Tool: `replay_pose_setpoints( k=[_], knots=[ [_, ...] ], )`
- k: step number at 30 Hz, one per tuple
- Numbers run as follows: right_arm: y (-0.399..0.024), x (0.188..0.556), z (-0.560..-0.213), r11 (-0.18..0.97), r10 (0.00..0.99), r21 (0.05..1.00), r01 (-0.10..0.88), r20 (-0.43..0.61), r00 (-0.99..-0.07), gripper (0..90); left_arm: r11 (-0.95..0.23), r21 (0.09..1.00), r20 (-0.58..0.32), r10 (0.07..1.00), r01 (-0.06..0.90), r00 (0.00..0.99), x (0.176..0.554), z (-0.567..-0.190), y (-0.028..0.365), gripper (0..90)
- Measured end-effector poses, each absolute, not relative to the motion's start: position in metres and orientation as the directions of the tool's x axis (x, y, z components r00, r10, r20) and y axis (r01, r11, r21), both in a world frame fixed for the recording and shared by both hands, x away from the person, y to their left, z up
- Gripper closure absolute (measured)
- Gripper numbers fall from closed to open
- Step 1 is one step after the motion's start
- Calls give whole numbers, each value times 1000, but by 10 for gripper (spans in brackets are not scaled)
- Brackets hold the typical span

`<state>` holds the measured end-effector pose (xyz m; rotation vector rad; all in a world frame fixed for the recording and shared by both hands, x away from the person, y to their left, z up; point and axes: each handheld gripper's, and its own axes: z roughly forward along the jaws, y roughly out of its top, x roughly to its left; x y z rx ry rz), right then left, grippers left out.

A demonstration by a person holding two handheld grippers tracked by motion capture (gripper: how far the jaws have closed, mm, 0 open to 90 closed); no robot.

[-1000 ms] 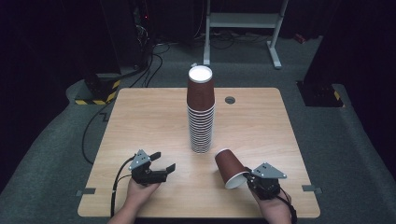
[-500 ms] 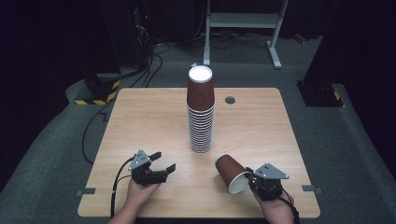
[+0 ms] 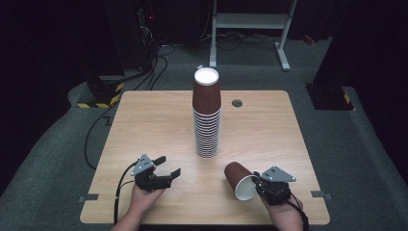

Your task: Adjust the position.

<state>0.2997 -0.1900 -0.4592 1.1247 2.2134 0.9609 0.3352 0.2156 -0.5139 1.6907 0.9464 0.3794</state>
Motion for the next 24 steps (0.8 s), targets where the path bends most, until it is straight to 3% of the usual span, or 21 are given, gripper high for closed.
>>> replay_pose_setpoints(
  k=[24],
  knots=[
    [-187,304,-458,386,840,768,511,-64,-539,780,-61,917,-220,746,393,628,335,-513,216,145]
  ],
)
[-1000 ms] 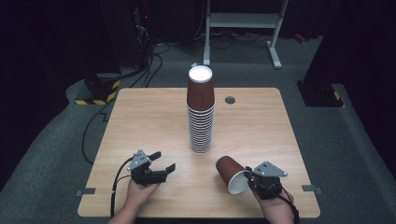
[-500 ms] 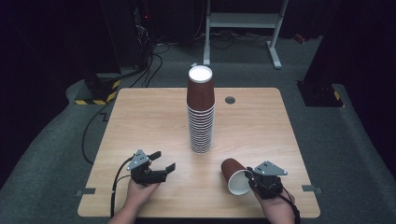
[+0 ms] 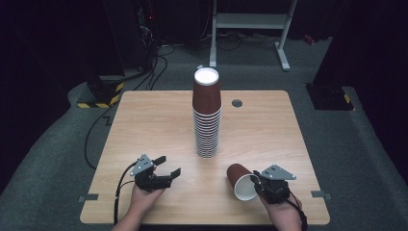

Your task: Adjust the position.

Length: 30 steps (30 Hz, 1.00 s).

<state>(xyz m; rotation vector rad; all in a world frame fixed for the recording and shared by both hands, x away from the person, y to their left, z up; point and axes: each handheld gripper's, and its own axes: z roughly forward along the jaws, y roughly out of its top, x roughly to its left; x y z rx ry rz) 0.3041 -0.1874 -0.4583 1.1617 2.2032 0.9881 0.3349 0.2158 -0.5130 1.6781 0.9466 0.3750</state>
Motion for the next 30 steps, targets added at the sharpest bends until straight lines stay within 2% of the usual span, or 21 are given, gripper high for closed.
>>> replay_pose_setpoints(
  k=[10,12,15,26,30],
  knots=[
    [-181,324,-457,365,847,778,512,-49,-530,730,-61,916,-221,749,396,625,335,-513,217,145],
    [-180,326,-456,369,847,779,507,-56,-529,806,-59,916,-223,749,398,624,335,-513,217,145],
    [-180,325,-451,365,845,787,497,-56,-532,839,-58,917,-222,750,396,623,336,-513,218,146],
    [-184,314,-449,357,843,760,544,-11,-538,838,-46,917,-232,747,397,623,335,-512,218,147],
    [-182,317,-451,357,845,756,549,-11,-535,793,-46,916,-232,748,398,622,336,-513,218,147]
  ],
)
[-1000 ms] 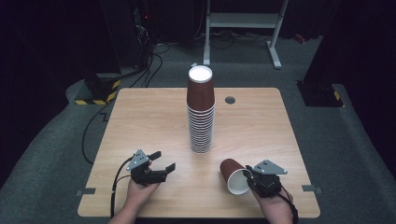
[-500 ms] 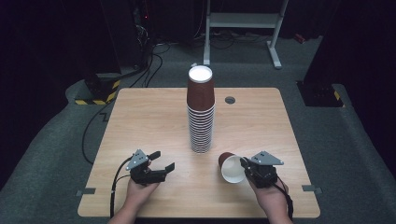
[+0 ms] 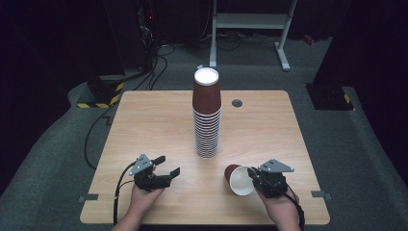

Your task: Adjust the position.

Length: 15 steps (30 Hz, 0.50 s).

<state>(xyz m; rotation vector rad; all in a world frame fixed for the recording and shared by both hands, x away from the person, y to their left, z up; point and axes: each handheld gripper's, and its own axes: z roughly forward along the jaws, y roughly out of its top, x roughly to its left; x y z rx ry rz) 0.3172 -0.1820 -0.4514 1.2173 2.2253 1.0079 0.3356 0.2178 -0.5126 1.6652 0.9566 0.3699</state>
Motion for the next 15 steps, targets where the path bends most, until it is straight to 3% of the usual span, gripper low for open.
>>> replay_pose_setpoints(
  k=[15],
  knots=[
    [-173,339,-444,335,858,775,536,-16,-513,586,-41,916,-236,749,399,619,337,-512,220,148]
  ],
)
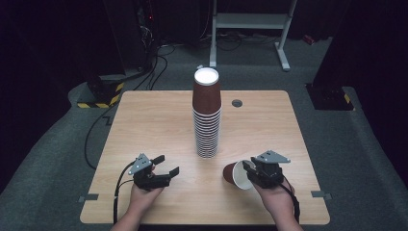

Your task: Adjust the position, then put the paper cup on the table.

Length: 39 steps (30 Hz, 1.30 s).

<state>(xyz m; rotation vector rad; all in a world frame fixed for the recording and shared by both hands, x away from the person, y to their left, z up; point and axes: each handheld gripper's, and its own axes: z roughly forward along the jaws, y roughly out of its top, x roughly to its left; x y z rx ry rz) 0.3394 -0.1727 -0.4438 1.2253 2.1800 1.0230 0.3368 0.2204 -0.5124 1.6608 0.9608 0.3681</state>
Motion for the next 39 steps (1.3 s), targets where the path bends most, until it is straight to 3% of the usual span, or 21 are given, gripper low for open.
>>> replay_pose_setpoints(
  k=[9,18,27,32,39],
  knots=[
    [-158,348,-437,347,848,797,495,-41,-528,443,-37,915,-239,752,402,615,337,-512,222,148],
    [-162,343,-431,291,860,845,448,-26,-509,415,-57,911,-226,760,408,610,338,-514,223,148],
    [-188,333,-436,180,911,901,395,-2,-412,386,-151,860,-179,804,487,567,343,-521,225,149],
    [-208,331,-459,175,936,892,417,-19,-352,367,-241,785,-129,838,571,531,349,-530,226,149],
    [-223,332,-512,186,951,828,530,-16,-308,319,-300,742,-58,863,600,503,351,-532,220,150]
  ],
)
